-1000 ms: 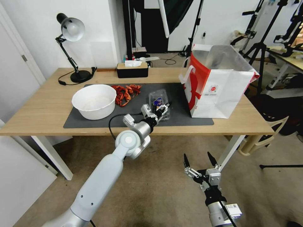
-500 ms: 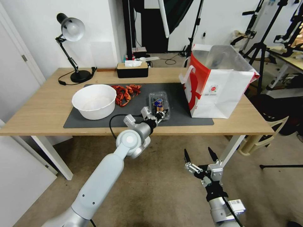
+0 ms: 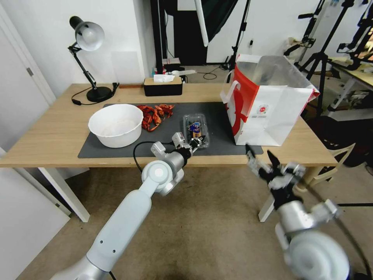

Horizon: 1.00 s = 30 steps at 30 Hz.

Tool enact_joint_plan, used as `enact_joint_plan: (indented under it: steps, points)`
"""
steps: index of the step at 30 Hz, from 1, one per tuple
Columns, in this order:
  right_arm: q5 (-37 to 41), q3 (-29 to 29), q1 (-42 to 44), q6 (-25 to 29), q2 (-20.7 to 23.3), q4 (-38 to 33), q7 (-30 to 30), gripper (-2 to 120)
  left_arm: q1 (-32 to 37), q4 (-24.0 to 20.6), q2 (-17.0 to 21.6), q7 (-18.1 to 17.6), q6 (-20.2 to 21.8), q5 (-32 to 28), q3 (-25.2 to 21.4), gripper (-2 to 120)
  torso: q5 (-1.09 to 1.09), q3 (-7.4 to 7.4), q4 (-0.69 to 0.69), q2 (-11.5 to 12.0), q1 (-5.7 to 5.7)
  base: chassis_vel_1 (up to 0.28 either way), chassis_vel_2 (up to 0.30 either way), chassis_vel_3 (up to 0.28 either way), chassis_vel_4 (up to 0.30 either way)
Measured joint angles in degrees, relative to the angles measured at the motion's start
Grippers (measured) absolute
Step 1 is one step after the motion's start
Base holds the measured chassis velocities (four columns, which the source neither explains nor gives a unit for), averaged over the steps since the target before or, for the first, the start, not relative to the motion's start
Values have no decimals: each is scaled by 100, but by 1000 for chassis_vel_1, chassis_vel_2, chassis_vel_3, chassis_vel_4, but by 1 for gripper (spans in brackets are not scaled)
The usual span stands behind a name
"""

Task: Close the takeout container lid, then place the container into the takeout bag.

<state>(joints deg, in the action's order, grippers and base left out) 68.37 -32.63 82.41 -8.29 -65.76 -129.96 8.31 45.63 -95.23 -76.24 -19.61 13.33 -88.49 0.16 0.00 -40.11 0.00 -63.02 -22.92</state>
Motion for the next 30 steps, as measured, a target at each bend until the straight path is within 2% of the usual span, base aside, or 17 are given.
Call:
enact_joint_plan:
  steps: [4,10,18,21,30]
  points:
    - [725,149,-676,-248,191,464,152,100,-6,43,-47,1,-7,23,-43,0,1,0,-1,0,0,0,0,0,0]
    - [1256,566,-1702,-497,279,1225,261,100,25,36,-17,0,-13,30,-89,0,1,0,0,0,0,0,0,0,0]
    - [1462,1069,-2522,-811,211,1825,447,100,40,19,2,18,-18,30,-114,0,0,0,0,0,-1,0,0,0,0]
    - [1463,1415,-2959,-1133,168,2202,707,100,50,17,12,30,-25,30,-130,0,0,0,0,0,-1,0,0,0,0]
    - [1460,1708,-3373,-1414,99,2574,1020,100,65,18,22,41,-39,29,-147,0,0,0,0,0,-1,0,0,0,0]
